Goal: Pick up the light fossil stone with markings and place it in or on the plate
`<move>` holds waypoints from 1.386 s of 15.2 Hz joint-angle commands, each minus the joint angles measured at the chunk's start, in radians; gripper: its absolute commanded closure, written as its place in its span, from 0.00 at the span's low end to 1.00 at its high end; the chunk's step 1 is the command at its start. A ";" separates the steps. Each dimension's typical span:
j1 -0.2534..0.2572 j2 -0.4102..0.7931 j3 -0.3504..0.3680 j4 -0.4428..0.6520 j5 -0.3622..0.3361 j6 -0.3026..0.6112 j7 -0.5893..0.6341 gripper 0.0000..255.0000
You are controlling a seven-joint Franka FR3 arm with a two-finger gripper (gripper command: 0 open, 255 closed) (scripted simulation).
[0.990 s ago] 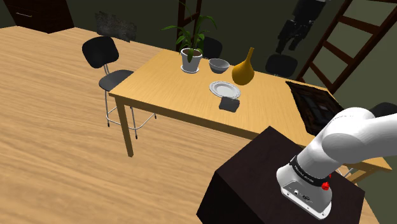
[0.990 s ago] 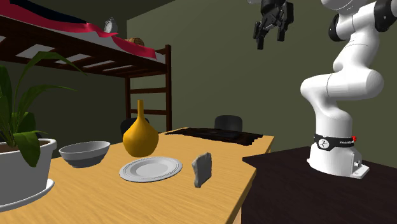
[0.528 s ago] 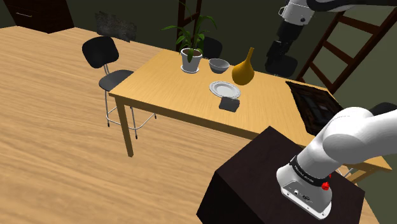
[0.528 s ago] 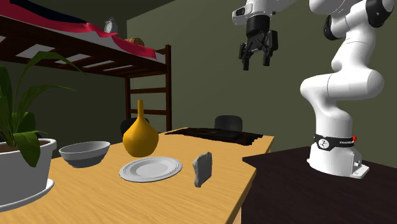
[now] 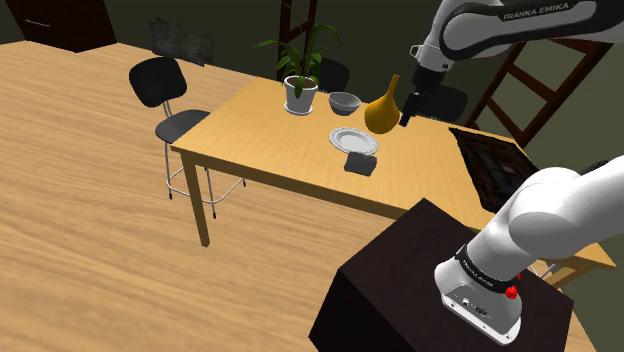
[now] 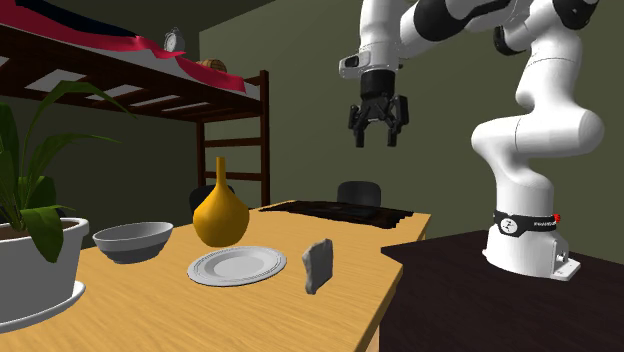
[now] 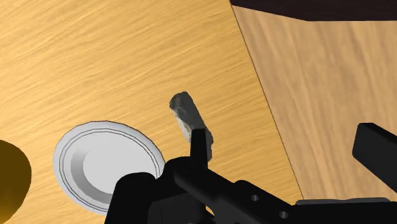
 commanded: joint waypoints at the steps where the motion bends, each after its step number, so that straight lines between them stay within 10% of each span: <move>1: 0.013 0.072 -0.031 0.002 0.001 0.069 -0.061 0.00; 11: 0.078 0.467 -0.139 0.074 0.123 0.364 -0.397 0.00; 21: 0.044 0.788 -0.091 0.193 0.315 0.525 -0.668 0.00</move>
